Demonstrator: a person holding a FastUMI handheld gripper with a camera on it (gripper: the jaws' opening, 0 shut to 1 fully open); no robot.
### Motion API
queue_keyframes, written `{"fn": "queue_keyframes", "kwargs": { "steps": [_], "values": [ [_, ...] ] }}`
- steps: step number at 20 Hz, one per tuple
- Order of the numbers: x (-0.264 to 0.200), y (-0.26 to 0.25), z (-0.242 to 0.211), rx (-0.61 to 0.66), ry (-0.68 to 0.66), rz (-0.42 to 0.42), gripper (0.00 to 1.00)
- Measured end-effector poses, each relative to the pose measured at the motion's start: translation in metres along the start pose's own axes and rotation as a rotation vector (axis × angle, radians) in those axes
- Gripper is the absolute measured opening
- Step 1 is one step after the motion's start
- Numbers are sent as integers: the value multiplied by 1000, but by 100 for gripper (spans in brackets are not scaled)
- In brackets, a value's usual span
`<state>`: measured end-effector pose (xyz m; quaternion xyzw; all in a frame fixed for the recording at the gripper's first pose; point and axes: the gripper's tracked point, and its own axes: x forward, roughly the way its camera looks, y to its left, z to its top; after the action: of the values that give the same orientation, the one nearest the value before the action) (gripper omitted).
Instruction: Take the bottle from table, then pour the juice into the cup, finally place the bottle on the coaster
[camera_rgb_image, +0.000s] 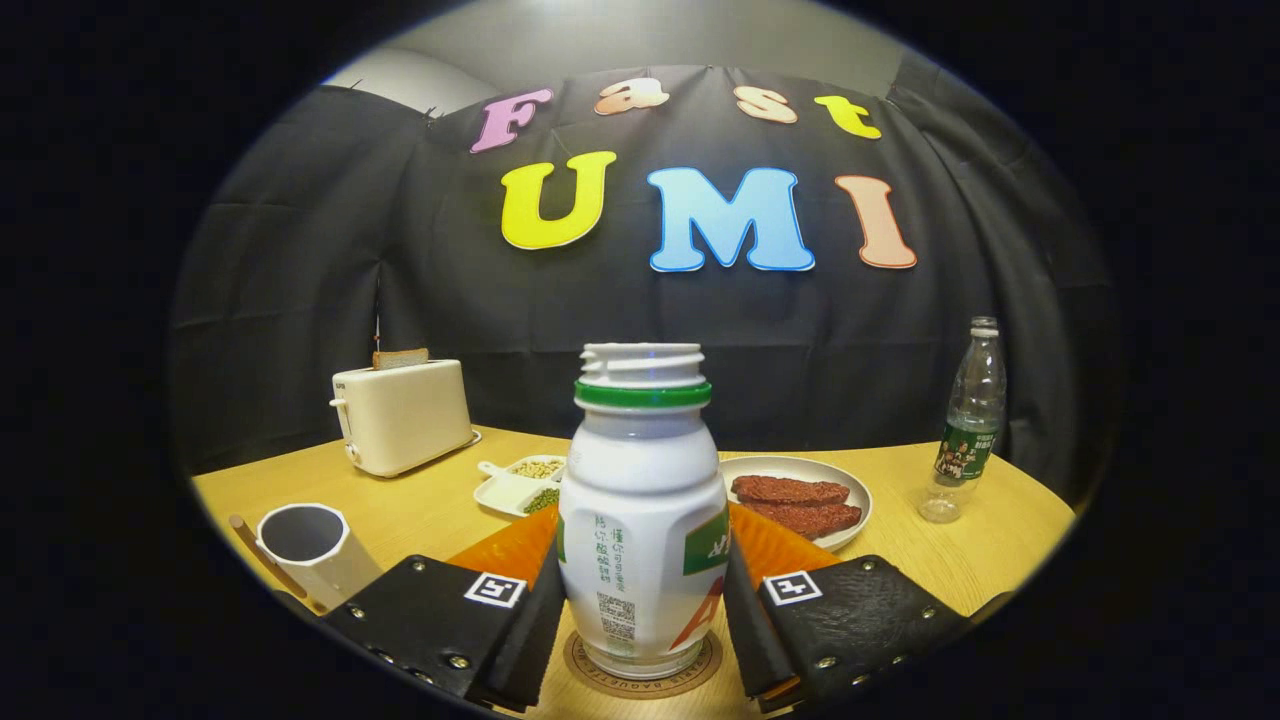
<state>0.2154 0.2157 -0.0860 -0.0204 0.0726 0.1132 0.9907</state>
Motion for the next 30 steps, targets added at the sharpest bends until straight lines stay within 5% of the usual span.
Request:
{"fn": "queue_keyframes", "kwargs": {
  "steps": [8, 11, 30],
  "values": [
    [0, 5, 0, -15, -16, -8, 76],
    [-5, 3, 11, -30, -36, -27, 91],
    [-95, -2, 158, -45, -150, -99, 91]
  ]
}}
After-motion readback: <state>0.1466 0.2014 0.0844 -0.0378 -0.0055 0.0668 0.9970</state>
